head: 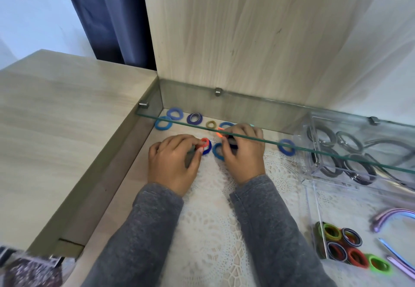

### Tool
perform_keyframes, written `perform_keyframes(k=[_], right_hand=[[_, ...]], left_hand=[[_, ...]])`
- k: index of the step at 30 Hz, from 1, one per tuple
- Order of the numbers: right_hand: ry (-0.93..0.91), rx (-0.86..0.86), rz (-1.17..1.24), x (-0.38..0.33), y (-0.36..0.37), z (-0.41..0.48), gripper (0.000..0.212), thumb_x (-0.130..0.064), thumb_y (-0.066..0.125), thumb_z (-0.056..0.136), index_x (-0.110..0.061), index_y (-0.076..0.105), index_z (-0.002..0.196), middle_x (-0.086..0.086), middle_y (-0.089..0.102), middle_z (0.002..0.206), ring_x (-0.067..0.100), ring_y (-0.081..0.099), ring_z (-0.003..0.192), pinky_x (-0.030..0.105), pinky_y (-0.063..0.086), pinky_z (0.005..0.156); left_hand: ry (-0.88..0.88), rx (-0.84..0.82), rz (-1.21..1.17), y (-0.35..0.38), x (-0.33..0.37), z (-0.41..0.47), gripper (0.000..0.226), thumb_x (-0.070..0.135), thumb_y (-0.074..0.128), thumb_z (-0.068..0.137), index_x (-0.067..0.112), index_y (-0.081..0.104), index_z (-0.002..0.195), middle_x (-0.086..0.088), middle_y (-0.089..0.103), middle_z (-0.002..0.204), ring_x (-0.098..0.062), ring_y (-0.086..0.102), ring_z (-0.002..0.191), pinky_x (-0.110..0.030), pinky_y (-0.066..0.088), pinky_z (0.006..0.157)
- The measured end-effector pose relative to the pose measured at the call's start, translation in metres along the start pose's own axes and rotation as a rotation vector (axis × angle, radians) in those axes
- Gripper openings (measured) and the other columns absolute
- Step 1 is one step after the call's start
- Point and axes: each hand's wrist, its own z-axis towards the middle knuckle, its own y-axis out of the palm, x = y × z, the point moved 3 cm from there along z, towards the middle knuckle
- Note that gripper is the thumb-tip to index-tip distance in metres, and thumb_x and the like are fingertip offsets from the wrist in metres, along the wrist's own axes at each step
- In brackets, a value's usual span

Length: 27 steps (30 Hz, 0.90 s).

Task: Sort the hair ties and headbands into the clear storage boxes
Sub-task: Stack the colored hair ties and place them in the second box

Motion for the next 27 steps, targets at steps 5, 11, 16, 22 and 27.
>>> perform_keyframes(k=[5, 11, 16, 22, 27], right_hand=[[0.004, -0.019, 0.001, -0.002, -0.011, -0.018, 0.008, -0.022, 0.060, 0.082, -0.019, 0.066, 0.087, -0.004, 0.063, 0.096, 0.022, 0.048, 0.097, 0.034, 0.036, 0.080], [-0.013, -0.082, 0.053, -0.006, -0.019, -0.038, 0.021, -0.035, 0.050, 0.084, -0.022, 0.065, 0.088, -0.008, 0.063, 0.095, 0.020, 0.048, 0.095, 0.037, 0.040, 0.079], [-0.041, -0.170, 0.035, -0.014, -0.023, -0.051, 0.023, -0.039, 0.047, 0.083, -0.025, 0.064, 0.088, -0.013, 0.061, 0.097, 0.014, 0.045, 0.097, 0.032, 0.034, 0.080], [-0.131, -0.251, 0.011, -0.023, -0.024, -0.056, 0.020, -0.039, 0.050, 0.084, -0.028, 0.064, 0.090, -0.018, 0.060, 0.098, 0.009, 0.044, 0.098, 0.030, 0.033, 0.080], [-0.210, -0.289, -0.045, -0.031, -0.023, -0.059, 0.018, -0.038, 0.052, 0.084, -0.027, 0.065, 0.090, -0.017, 0.060, 0.099, 0.010, 0.044, 0.100, 0.031, 0.034, 0.081]], left_hand=[[0.068, -0.096, 0.069, -0.014, 0.008, -0.028, 0.018, 0.039, 0.052, 0.082, 0.036, 0.067, 0.093, 0.022, 0.064, 0.102, -0.004, 0.057, 0.103, -0.028, 0.024, 0.088], [0.080, -0.166, 0.057, -0.021, 0.011, -0.040, 0.018, 0.039, 0.052, 0.079, 0.037, 0.066, 0.089, 0.024, 0.064, 0.095, 0.000, 0.057, 0.097, -0.031, 0.026, 0.092], [0.051, -0.224, 0.051, -0.022, 0.012, -0.041, 0.019, 0.038, 0.049, 0.076, 0.038, 0.063, 0.088, 0.025, 0.063, 0.093, 0.000, 0.057, 0.095, -0.031, 0.026, 0.093], [-0.060, -0.136, -0.034, -0.021, 0.007, -0.040, 0.026, 0.025, 0.052, 0.073, 0.034, 0.060, 0.096, 0.019, 0.063, 0.095, -0.005, 0.058, 0.092, -0.025, 0.023, 0.090], [-0.130, -0.098, -0.023, -0.021, 0.001, -0.039, 0.033, 0.011, 0.062, 0.075, 0.029, 0.061, 0.102, 0.012, 0.065, 0.104, -0.011, 0.060, 0.095, -0.030, 0.029, 0.092]])
